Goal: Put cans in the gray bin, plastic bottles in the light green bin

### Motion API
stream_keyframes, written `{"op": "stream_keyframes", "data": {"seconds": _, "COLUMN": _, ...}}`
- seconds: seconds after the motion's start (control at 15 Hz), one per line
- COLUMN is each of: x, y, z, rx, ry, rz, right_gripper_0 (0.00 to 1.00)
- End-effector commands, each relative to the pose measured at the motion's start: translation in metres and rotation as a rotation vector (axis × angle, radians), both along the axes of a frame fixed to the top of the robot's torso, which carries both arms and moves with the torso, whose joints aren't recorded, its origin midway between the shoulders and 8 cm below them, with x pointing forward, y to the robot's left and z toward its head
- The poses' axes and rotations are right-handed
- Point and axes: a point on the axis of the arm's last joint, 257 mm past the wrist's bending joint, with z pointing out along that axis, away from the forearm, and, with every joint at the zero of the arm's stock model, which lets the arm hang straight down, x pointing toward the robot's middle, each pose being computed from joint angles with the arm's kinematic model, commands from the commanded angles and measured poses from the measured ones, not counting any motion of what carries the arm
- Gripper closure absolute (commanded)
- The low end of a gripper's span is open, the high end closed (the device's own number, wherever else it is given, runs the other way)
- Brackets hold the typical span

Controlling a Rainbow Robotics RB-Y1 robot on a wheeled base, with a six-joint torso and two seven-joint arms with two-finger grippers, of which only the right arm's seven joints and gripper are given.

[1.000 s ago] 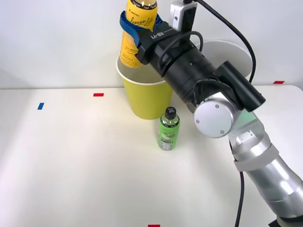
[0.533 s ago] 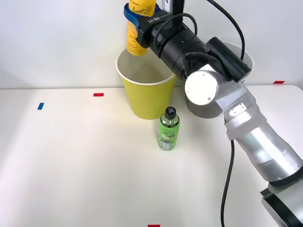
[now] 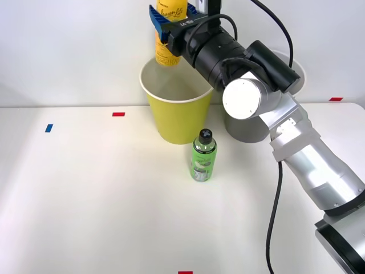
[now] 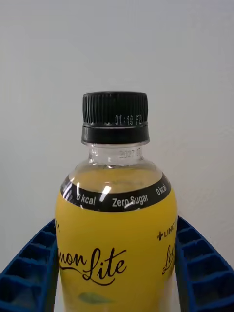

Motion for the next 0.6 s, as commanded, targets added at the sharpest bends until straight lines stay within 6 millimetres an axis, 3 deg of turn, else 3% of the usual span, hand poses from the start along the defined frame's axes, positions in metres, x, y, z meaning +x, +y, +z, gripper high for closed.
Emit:
{"op": "stream_keyframes", "data": {"seconds": 0.07, "x": 0.000, "y": -0.002, "z": -0.003, "rx": -0.015, "ry": 0.000, "rz": 0.002, "right_gripper_0": 0.00}}
{"op": "stream_keyframes", "data": {"seconds": 0.4, "x": -0.009, "y": -0.009, "z": 0.007, "rx": -0.012, "ry": -0.041, "rz": 0.004, "right_gripper_0": 0.00}}
{"op": "stream_keyframes", "data": {"seconds": 0.6, "x": -0.039, "y": -0.022, "z": 0.013, "rx": 0.001, "ry": -0.080, "rz": 0.027, "right_gripper_0": 0.00}}
